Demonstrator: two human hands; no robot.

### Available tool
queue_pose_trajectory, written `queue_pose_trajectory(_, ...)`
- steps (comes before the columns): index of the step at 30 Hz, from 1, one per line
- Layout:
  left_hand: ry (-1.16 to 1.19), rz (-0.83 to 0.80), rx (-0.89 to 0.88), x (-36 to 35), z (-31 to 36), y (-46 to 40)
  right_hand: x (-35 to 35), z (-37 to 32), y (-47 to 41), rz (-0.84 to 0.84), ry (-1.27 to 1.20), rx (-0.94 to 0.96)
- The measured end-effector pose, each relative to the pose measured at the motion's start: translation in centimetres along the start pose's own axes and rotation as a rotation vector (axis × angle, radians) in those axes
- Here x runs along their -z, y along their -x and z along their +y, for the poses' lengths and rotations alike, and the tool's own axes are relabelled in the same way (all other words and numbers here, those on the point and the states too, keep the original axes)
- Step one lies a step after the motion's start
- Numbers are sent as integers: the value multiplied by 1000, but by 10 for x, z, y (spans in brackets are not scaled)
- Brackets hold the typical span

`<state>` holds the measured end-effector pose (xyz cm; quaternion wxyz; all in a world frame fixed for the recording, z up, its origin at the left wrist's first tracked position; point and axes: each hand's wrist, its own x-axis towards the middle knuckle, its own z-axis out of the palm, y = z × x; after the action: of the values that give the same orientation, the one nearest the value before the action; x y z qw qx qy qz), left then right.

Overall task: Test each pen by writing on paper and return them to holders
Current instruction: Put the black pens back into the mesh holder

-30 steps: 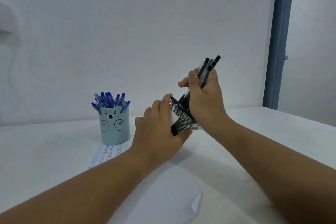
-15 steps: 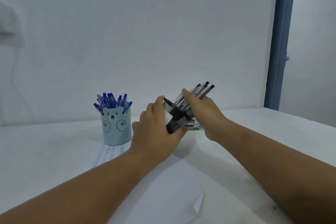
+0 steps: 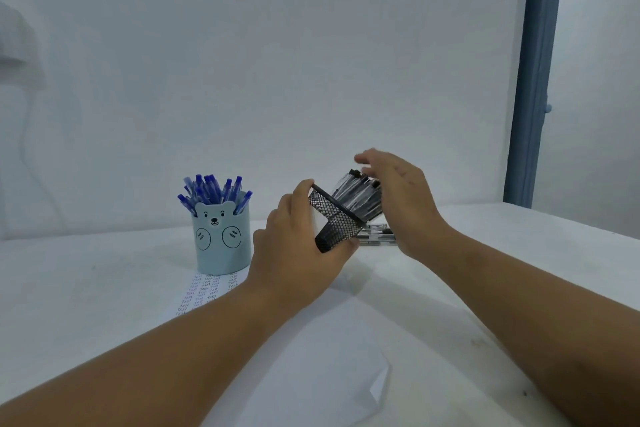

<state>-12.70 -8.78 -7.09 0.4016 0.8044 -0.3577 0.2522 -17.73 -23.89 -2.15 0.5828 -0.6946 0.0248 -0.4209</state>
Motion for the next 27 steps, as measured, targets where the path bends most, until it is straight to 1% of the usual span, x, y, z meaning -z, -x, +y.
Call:
queue_pose_trajectory(2, -24, -3, -26, 1, 0, 0, 1, 1, -1, -54, 25, -9)
queue_pose_trajectory(5, -52, -15, -78, 2, -1, 2, 3, 7, 1, -177, 219, -16)
queue_pose_trajectory(6, -49, -14, -83, 3, -1, 2, 4, 8, 2, -176, 227, 9)
queue_pose_trajectory(8, -35, -18, -86, 3, -1, 2, 4, 7, 3, -123, 146, 56)
queue_pose_trajectory(11, -15, -17, -99, 3, 2, 2, 4, 5, 1, -50, 76, 66)
queue_pose_trajectory(15, -24, -21, -88, 3, 0, 2, 3, 6, 4, -124, 143, 39)
queue_pose_trajectory(19, -29, -23, -85, 3, -2, 2, 0, 6, 6, -50, 139, 56)
queue_pose_trajectory(22, -34, -21, -74, 3, -3, 1, 2, 4, 7, -150, 232, 31)
queue_pose_trajectory(23, -29, -16, -71, 4, -4, 1, 3, 4, 7, -154, 219, 29)
queue_pose_trajectory(26, -13, -8, -65, 4, -4, 1, 4, 0, 8, -98, 133, 27)
queue_pose_trajectory(27, -15, -10, -68, 3, -3, 1, 4, -1, 8, -111, 143, 13)
